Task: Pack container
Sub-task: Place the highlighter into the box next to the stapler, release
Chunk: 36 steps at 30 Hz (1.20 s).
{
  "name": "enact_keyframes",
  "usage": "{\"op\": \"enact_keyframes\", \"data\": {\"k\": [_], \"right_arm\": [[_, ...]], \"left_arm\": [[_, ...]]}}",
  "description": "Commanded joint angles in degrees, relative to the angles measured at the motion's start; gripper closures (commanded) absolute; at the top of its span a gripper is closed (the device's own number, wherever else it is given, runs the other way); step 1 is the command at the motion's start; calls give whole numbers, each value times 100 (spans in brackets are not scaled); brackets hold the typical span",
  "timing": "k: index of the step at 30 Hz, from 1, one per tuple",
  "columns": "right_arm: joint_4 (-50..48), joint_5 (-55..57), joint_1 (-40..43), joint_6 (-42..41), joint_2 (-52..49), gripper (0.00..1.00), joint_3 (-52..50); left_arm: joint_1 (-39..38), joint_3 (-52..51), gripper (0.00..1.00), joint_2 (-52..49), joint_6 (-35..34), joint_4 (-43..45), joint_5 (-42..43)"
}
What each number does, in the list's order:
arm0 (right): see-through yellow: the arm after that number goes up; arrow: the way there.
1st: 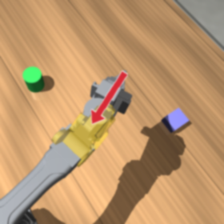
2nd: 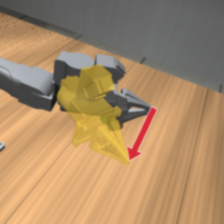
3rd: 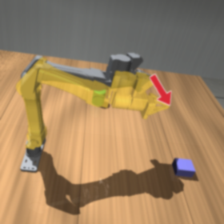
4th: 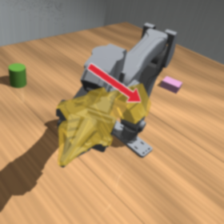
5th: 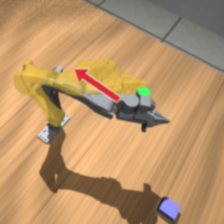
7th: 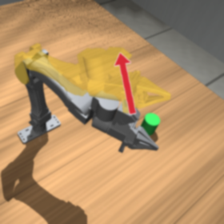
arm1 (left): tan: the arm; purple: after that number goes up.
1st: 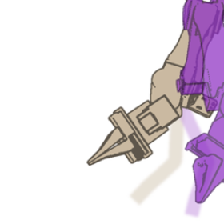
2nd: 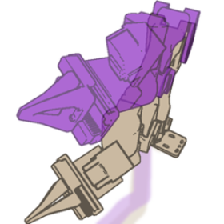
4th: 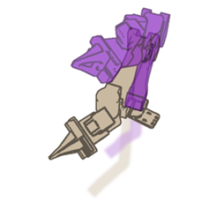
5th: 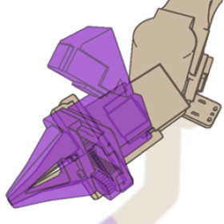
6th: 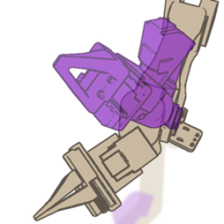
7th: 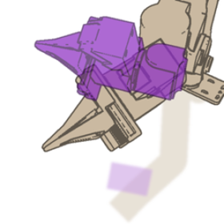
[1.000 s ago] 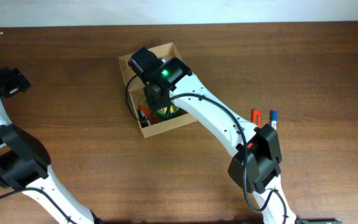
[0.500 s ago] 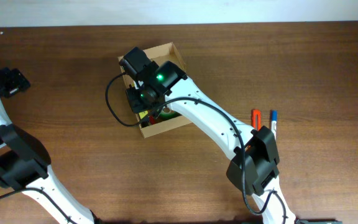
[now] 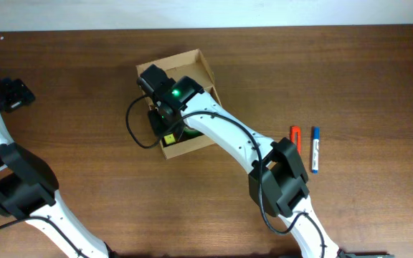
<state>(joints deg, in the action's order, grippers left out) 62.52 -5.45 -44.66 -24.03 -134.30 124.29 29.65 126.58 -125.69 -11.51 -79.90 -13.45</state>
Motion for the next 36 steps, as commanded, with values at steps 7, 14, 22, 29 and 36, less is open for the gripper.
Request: {"op": "enact_keyframes", "data": {"k": [7,14,22,29,36], "right_arm": [[11,138,11,-44,-306,96,37],[24,157,160,-44,-313,65,37],[26,251,247,-39,-313,64,39],[1235,1521,584,660,-299,92,1250],[2275,2592,1215,859,772,90,2122]], "left_arm": [[2,-11,0,98,90,-4,22],[2,-11,0,98,90,-4,22],[2,-11,0,98,90,-4,22],[2,-11,0,98,92,-4,22],[2,-11,0,98,90,-4,22]]}}
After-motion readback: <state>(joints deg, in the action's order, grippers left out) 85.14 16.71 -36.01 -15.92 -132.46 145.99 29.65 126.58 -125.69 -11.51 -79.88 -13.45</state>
